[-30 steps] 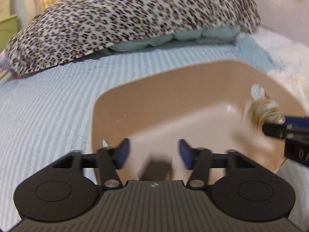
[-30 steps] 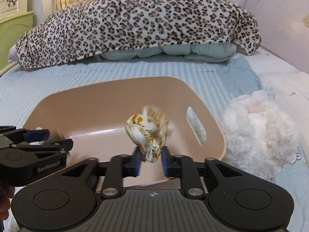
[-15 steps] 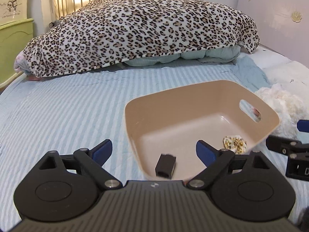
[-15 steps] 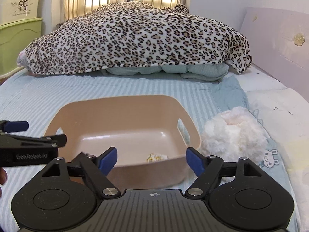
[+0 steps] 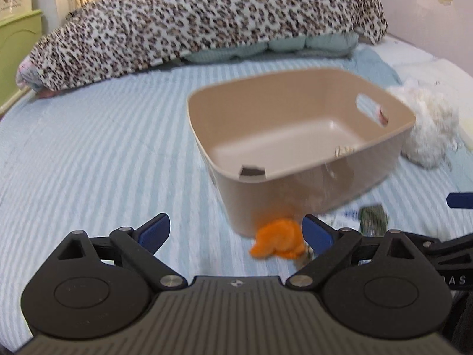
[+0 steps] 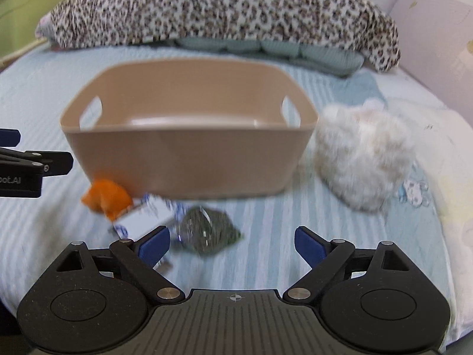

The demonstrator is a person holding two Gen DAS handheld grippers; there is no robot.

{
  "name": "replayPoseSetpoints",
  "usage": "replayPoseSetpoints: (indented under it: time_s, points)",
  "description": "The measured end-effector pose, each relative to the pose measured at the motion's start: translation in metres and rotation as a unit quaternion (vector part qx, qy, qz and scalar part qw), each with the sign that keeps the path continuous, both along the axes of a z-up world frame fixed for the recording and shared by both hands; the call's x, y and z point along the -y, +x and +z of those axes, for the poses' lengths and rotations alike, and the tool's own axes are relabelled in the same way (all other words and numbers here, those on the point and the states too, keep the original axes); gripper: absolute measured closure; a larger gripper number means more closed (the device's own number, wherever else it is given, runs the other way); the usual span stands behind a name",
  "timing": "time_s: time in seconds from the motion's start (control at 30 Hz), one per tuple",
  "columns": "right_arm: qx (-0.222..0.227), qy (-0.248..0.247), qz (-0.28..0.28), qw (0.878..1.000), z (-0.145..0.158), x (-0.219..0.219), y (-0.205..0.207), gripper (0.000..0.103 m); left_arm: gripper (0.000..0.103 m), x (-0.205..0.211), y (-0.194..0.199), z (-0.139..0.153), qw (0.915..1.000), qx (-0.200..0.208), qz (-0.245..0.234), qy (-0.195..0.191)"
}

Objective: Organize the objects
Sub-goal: 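Reach left tool to orange cloth while right tool reaches green herb bag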

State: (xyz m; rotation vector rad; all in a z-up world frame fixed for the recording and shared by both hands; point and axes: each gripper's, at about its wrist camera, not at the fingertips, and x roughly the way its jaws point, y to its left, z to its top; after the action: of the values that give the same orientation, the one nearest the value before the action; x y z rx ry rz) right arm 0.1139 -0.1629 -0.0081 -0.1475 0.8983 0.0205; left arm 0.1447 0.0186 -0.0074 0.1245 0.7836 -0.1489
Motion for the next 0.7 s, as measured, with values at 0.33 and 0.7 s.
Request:
replayPoseSetpoints:
  time_s: [0.33,0.7]
  points:
    - [-0.056,0.002,0.014,0.998,-0.043,0.006,0.022,0.010,0.007,0.005,0.019,-0.050,0.9991,-0.040,-0.012,0.001]
    - [-0.061,0.022,0.028,0.998,-0.067,0.003,0.040,0.004,0.007,0.003,0.037,-0.080,0.9981,-0.053,-0.019,-0.025]
